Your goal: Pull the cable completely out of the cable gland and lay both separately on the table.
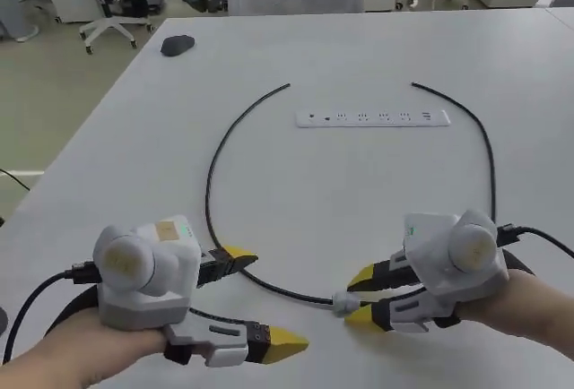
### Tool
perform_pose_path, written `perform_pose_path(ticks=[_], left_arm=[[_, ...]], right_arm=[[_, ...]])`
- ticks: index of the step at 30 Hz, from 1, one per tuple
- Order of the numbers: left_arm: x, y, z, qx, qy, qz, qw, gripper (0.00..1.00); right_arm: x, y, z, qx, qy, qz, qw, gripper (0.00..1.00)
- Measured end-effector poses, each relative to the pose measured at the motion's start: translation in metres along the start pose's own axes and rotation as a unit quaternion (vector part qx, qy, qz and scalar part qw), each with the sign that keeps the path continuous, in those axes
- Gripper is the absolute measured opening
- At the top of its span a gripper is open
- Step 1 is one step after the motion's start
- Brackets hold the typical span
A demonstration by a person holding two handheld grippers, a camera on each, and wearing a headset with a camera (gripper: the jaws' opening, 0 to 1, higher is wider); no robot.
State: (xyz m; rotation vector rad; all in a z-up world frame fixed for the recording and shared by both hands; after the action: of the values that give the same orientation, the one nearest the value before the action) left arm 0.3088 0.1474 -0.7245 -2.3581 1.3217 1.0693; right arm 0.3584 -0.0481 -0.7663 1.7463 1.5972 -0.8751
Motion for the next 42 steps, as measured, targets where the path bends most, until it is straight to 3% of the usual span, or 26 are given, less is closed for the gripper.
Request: perform_pose_path(ticks=[7,10,12,14,19,22,26,28,31,34,38,41,42], left_arm=[[0.002,0.001,-0.004,0.000,0.006,0.008,0.9999,0.81],[0.004,0.003,-0.008,-0.005,0.011,0.018,0.9998,0.80],[0.005,0.016,-0.012,-0.031,0.024,0.071,0.9967,0.80],[0.005,0.027,-0.015,-0.039,0.031,0.105,0.9932,0.77],[0.011,0.031,-0.022,-0.019,0.045,0.086,0.9951,0.78],[0.012,0.036,-0.028,-0.056,0.053,0.121,0.9897,0.69],[0.013,0.044,-0.033,-0.033,0.055,0.144,0.9875,0.57],[0.013,0.053,-0.034,-0.029,0.058,0.182,0.9811,0.47],[0.015,0.057,-0.034,-0.024,0.049,0.185,0.9812,0.37],[0.015,0.061,-0.034,-0.015,0.053,0.204,0.9774,0.36],[0.017,0.063,-0.034,-0.001,0.046,0.207,0.9773,0.30],[0.015,0.066,-0.034,0.009,0.056,0.224,0.9730,0.25],[0.015,0.067,-0.034,0.010,0.051,0.223,0.9735,0.25]], right_arm=[[0.001,-0.002,0.001,-0.001,0.001,0.005,1.0000,0.09],[-0.004,-0.010,-0.001,-0.010,0.000,0.014,0.9999,0.08],[-0.015,-0.018,-0.006,-0.021,0.012,0.011,0.9996,0.08],[-0.027,-0.026,-0.011,-0.027,0.025,0.009,0.9993,0.08],[-0.050,-0.047,-0.016,-0.049,0.042,0.000,0.9979,0.07],[-0.060,-0.058,-0.018,-0.066,0.042,0.004,0.9970,0.07],[-0.070,-0.068,-0.022,-0.071,0.049,0.012,0.9962,0.07],[-0.074,-0.071,-0.022,-0.075,0.054,0.017,0.9956,0.07],[-0.077,-0.074,-0.023,-0.081,0.055,0.021,0.9950,0.07],[-0.078,-0.077,-0.024,-0.090,0.050,0.022,0.9944,0.07],[-0.079,-0.080,-0.025,-0.099,0.049,0.021,0.9936,0.07],[-0.079,-0.083,-0.026,-0.105,0.045,0.018,0.9933,0.07],[-0.079,-0.083,-0.026,-0.106,0.043,0.017,0.9933,0.07]])
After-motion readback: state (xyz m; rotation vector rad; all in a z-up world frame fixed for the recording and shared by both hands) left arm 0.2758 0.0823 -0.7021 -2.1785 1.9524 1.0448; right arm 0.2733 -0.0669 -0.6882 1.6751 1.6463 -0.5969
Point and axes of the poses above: the centre of the closed fingertips' face, and the gripper's own axes: x roughly forward along the fingers, y roughly to its right, z roughly out of its underside, the point moved 9 cm from there along -x, roughly backward along the fingers, and after that the axes turned 14 degrees about -y, right-handed, at the moved point
